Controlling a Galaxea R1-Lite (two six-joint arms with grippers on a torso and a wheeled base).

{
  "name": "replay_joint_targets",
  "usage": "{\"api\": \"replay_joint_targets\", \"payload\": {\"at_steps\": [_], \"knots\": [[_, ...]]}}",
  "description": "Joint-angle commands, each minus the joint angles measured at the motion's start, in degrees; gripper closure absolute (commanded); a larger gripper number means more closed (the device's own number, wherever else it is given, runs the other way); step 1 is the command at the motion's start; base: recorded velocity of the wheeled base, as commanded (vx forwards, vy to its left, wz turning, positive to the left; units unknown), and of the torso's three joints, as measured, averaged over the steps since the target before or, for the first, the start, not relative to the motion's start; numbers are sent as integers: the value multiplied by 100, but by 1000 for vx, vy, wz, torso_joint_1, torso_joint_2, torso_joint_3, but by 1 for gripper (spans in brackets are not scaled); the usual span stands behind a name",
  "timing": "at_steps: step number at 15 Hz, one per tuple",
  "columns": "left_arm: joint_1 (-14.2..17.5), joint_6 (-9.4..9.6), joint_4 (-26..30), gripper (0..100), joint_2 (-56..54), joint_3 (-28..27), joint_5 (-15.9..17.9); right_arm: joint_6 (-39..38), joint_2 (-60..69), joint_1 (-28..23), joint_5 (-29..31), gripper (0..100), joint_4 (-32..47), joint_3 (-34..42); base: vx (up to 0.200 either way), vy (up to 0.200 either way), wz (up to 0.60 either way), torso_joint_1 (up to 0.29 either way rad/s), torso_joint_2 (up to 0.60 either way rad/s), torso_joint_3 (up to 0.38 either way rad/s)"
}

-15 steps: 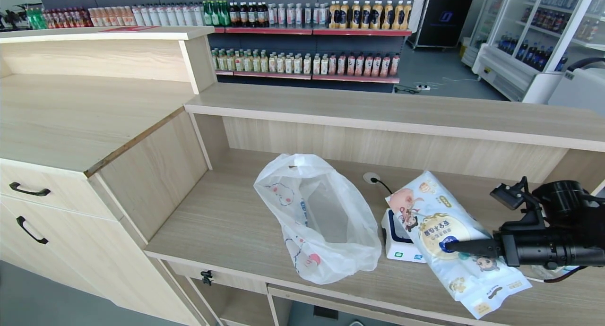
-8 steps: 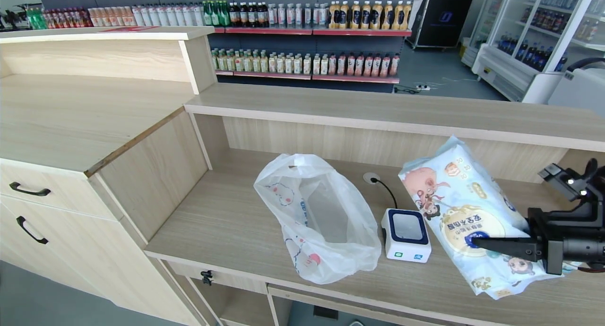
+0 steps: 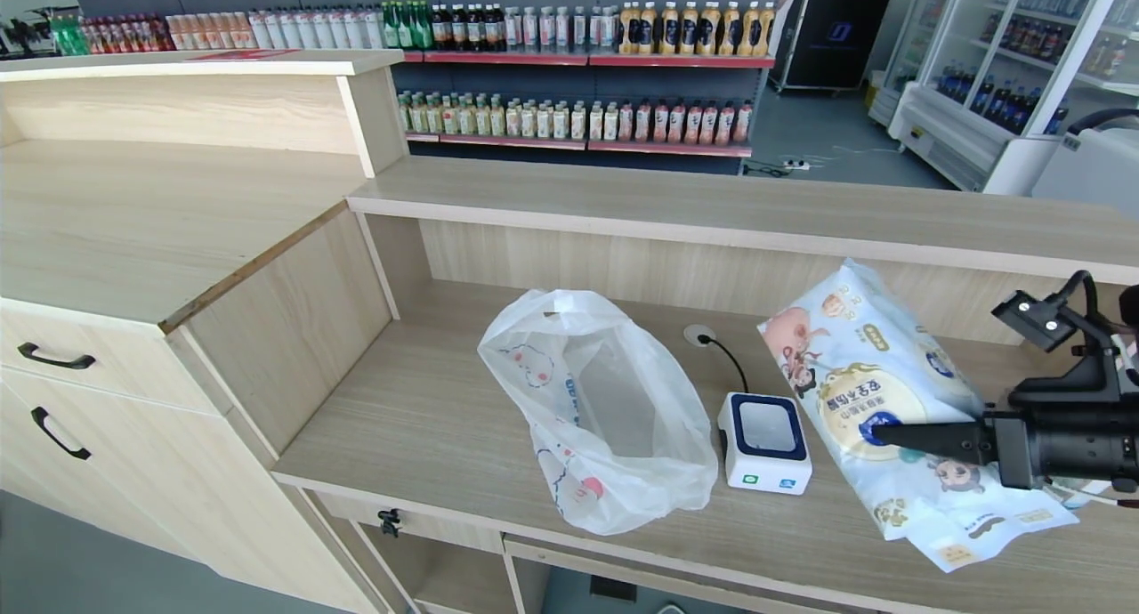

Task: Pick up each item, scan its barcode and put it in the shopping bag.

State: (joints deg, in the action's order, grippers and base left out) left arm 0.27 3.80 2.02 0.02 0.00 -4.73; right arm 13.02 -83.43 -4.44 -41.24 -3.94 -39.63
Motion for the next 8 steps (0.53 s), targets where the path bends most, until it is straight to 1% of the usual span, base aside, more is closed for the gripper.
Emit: {"api": "replay_joint_targets", "payload": {"at_steps": [1,2,3,4,5,6,8], "knots": [[0,6,0,0,-2,0,-2,-238,240,584,784,100,-90,-115,0,0,0,0,0,0],[8,6,0,0,-2,0,-2,-230,398,1217,2067,100,-573,61,0,0,0,0,0,0],[0,-2,0,0,-2,0,-2,-230,433,1630,2990,100,-1153,324,0,0,0,0,0,0],[8,-2,0,0,-2,0,-2,-221,372,1947,3676,100,-1619,474,0,0,0,0,0,0],[0,-2,0,0,-2,0,-2,-221,275,2149,4106,100,-1927,491,0,0,0,0,0,0],[8,-2,0,0,-2,0,-2,-212,152,2245,4344,100,-2261,491,0,0,0,0,0,0],[8,-2,0,0,-2,0,-2,-168,46,2395,4528,100,-2682,535,0,0,0,0,0,0]]}}
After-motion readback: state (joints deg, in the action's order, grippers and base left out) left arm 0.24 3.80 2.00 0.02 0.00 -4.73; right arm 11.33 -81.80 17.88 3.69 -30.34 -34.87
